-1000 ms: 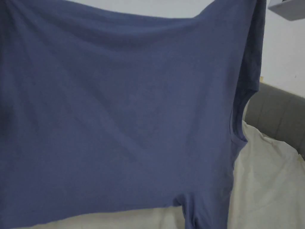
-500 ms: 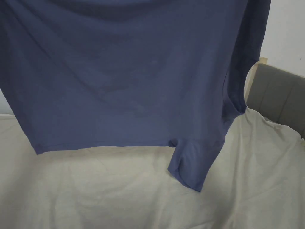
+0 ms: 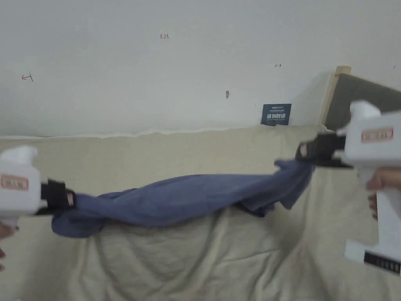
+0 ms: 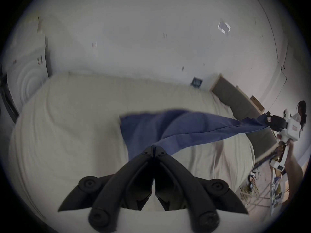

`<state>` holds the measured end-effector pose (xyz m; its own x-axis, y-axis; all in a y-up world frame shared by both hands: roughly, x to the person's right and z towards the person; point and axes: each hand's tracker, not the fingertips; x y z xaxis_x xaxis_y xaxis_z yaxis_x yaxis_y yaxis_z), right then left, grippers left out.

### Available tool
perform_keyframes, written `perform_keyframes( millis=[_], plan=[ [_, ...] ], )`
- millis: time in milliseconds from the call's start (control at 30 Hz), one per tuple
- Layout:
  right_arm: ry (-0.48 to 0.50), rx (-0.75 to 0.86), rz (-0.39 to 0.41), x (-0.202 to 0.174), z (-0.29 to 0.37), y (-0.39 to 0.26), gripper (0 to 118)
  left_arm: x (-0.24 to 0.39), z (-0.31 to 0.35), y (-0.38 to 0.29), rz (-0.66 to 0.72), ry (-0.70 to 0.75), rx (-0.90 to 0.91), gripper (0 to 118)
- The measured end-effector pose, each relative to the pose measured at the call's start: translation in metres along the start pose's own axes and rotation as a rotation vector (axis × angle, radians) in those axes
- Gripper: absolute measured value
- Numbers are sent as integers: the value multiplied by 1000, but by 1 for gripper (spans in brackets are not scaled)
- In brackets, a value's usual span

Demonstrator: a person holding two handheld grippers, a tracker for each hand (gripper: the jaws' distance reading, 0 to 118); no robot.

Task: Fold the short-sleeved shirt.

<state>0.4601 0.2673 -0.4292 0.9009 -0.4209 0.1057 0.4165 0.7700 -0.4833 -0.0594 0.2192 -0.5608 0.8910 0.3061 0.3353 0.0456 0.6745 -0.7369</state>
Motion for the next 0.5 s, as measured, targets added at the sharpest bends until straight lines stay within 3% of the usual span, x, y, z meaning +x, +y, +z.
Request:
perform_keyframes(
  millis=[67, 200, 300, 500],
  plan=[
    [-41, -52, 8, 18, 3, -56, 0, -6, -3, -41, 16, -2, -26, 1],
    [-24, -102, -8, 28, 35, -119, 0, -5, 15, -94, -17, 1, -57, 1],
    [-23, -83, 64, 27, 71, -136, 0, -4, 41, -110, -71, -20, -46, 1],
    [-32, -14, 32, 44, 136, -138, 0, -6, 88, -124, -106, -35, -17, 1]
  ],
)
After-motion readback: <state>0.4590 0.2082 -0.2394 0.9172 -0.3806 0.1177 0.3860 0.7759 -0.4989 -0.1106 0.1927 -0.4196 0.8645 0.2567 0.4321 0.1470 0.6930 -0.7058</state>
